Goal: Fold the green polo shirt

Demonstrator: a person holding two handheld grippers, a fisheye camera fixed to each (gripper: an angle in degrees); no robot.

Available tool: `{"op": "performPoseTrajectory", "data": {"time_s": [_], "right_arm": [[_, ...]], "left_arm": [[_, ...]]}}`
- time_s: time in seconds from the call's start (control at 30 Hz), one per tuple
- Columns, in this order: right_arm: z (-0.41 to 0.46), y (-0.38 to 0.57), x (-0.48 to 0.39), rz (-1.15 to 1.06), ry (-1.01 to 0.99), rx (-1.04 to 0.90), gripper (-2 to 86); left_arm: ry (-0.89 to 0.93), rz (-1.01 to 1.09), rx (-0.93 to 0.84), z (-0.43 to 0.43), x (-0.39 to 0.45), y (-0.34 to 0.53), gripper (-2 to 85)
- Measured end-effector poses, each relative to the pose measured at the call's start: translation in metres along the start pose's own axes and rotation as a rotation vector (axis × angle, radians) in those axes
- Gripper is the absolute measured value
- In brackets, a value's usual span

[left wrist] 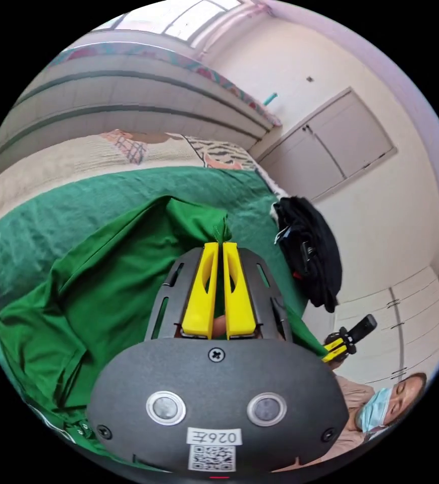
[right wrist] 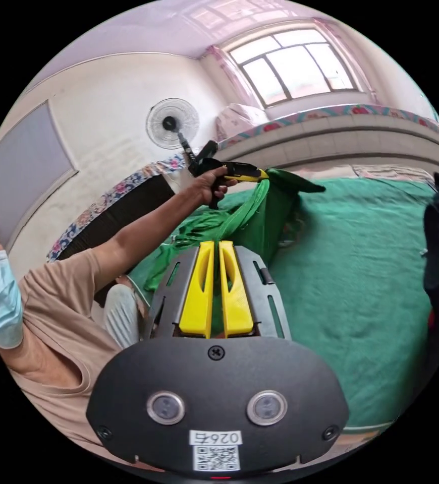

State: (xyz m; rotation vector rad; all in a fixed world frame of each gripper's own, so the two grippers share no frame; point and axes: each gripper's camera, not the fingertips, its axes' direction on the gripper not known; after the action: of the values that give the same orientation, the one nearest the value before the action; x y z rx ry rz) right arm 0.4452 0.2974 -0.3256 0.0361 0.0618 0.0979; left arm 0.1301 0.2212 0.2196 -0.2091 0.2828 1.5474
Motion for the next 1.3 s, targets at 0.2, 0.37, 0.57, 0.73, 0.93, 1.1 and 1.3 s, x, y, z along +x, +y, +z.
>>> {"op": "performPoseTrajectory", "data": {"time_s": [0.2, 0.37, 0.57, 0.73, 0.93, 1.1, 1.3], "right_arm": [[0.094, -0.007, -0.064, -0.15, -0.175, -0.144, -1.5], [0.188, 0.0, -0.085, -0.201, -0.259, -0.332, -1.5], [0.27, 0.022, -0.091, -0.243, -0.296, -0.482, -1.5], [0.297, 0.031, -0.077, -0.196, -0.381, -0.455, -1.2], [0.345, 0.052, -0.087, -0.311, -0.429, -0.513, 5.8], [0.354, 0.045, -0.101, -0.413, -0.498, -0.539, 11.1], [0.356, -0.005, -0.06, -0.389, -0.408, -0.449, 9.7]], "left_arm": [[-0.004, -0.111, 0.116, -0.196, -0.133, 0.12, -0.2], [0.056, -0.228, 0.168, -0.279, -0.236, 0.213, -0.5], [0.141, -0.241, 0.208, -0.319, -0.274, 0.254, -0.6], [0.144, -0.247, 0.251, -0.35, -0.278, 0.263, -0.2], [0.025, -0.267, 0.263, -0.396, -0.269, 0.287, 6.5], [-0.068, -0.29, 0.414, -0.45, -0.217, 0.333, 8.5], [0.019, -0.075, 0.332, -0.395, -0.092, 0.33, 0.3]]}}
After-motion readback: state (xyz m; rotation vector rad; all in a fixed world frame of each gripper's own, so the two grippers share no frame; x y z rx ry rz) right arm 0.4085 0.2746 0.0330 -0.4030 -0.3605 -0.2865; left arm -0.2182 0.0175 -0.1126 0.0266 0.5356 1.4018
